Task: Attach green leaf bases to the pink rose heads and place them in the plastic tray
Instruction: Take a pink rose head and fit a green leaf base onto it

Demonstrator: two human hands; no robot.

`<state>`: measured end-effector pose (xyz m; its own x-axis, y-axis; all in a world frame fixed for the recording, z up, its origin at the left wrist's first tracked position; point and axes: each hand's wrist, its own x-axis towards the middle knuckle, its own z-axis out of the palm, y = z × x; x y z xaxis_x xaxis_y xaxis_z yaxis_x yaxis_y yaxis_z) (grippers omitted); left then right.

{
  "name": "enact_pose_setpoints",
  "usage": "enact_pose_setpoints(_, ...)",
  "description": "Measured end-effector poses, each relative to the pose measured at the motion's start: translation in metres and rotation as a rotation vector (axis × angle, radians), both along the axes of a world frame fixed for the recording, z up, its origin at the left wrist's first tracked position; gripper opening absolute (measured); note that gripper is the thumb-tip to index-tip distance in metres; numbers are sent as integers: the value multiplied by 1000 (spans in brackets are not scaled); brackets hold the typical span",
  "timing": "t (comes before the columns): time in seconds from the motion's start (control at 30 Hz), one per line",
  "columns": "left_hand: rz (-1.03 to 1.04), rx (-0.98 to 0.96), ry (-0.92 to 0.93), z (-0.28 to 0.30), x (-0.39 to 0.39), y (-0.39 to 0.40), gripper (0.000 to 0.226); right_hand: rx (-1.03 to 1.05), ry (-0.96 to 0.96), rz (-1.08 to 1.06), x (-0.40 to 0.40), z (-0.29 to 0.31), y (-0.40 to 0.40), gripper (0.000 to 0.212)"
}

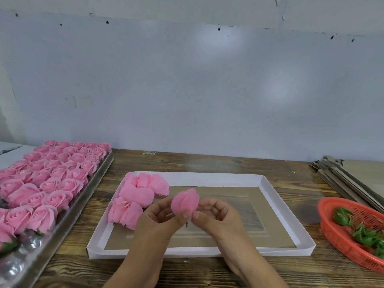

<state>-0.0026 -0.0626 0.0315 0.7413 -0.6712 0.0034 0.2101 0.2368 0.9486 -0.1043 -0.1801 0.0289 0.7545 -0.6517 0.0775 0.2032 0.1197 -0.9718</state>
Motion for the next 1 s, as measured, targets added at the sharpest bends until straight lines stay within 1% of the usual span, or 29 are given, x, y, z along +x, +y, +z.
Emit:
enact_pose_setpoints(0.07,-11,-5,-53,1,-2,0,43,-14,2,12,-1,1,0,37)
enact_pose_setpoints(0.17,-42,-9,-82,2,-3,1,42,12,-13,58,-1,0,1,32)
enact_pose_setpoints(0.3,-74,-20,-90,1,-3,2,38,154,-114,174,-3,0,2,34)
enact_pose_setpoints(0.4,-98,4,-96,2,-3,2,37,195,-145,191,-3,0,3,34)
enact_pose_setpoints(0.47,-116,10,-108,4,-4,2,43,221,-163,193,-3,0,2,33)
enact_pose_setpoints(0.53,-139,23,-128,6,-7,2,49,258,-192,228,-3,2,2,35)
enact_pose_setpoints(0.57,-176,30,-143,8,-8,1,47,276,-203,257,-3,2,3,37)
enact_pose_setpoints(0.63,-271,48,-171,12,-12,0,44,311,-207,326,-3,3,5,50)
enact_pose_setpoints(0.67,-287,54,-174,12,-14,-2,47,322,-201,366,-3,3,6,54)
enact_pose_setpoints(0.7,-280,61,-164,13,-15,-3,50,334,-196,409,-3,3,8,55)
enact_pose_setpoints(0.8,-257,77,-129,15,-16,-6,56,407,-203,530,-4,6,8,48)
enact_pose_setpoints(0.93,-253,89,-150,20,-17,-9,51,476,-173,582,-6,8,6,44)
enact_pose_setpoints(1.0,-196,97,-157,22,-18,-12,45,494,-168,586,-6,7,6,42)
